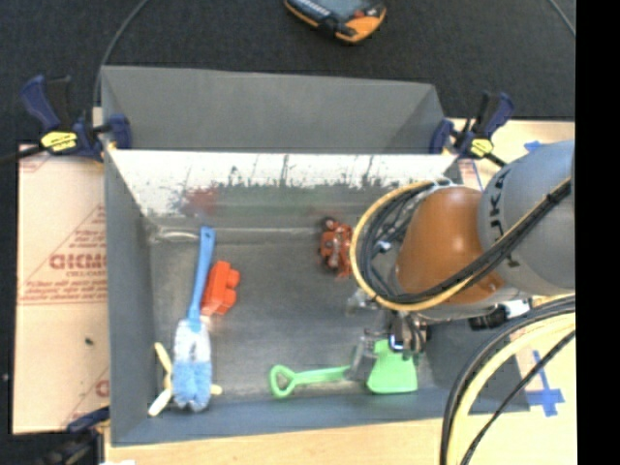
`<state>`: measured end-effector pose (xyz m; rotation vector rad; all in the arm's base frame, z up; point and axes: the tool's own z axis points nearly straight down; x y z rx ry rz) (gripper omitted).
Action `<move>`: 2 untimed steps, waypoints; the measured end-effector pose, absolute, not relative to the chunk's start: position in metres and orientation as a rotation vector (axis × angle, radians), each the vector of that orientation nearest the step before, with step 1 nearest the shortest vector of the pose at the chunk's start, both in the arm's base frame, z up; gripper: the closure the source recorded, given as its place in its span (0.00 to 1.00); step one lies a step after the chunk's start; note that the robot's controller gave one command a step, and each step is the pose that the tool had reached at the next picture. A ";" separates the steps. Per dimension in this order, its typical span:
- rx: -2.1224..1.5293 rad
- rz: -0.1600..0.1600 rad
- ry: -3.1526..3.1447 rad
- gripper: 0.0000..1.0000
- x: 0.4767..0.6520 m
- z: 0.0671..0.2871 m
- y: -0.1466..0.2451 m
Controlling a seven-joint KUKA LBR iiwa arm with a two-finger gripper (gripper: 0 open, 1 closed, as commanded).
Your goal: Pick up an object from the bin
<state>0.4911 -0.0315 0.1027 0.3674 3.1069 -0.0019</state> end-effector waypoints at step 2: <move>0.410 0.007 3.117 0.00 0.496 0.084 -0.055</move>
Offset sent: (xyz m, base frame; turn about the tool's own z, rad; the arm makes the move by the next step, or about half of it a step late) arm 0.0048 -0.0238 -0.0187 0.0297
